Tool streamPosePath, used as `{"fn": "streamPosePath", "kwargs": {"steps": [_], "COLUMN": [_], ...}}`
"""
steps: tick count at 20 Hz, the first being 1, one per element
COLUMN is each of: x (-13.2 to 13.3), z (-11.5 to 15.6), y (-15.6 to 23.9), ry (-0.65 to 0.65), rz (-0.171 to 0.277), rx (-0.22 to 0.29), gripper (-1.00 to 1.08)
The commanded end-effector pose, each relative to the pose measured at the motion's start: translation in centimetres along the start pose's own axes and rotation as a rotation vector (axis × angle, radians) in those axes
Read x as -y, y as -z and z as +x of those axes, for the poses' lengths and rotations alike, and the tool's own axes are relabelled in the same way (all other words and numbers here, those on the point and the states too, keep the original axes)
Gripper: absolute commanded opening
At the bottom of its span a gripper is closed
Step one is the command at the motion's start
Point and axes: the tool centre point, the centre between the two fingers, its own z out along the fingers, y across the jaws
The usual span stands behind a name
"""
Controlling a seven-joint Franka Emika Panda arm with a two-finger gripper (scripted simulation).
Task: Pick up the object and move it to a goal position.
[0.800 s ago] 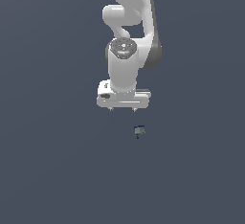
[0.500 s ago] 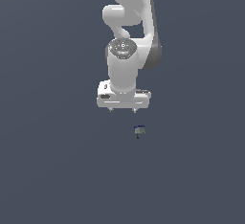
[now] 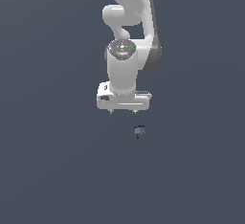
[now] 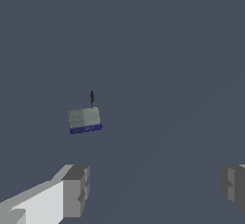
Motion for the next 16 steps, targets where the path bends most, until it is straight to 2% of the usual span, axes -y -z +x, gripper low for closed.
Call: {"fn": "streamPosePath", "kwargs": {"steps": [1, 7, 16], "x": [0.4, 2.3, 7.0], "z": [0.2, 1.1, 2.5], "y": [-0.4, -2.6, -7.9], "ry": [0.006, 0.036, 0.104], "rz": [-0.001, -0.007, -0.011], "rx": [0.0, -0.002, -0.006], "gripper": [1.0, 1.0, 1.0]}}
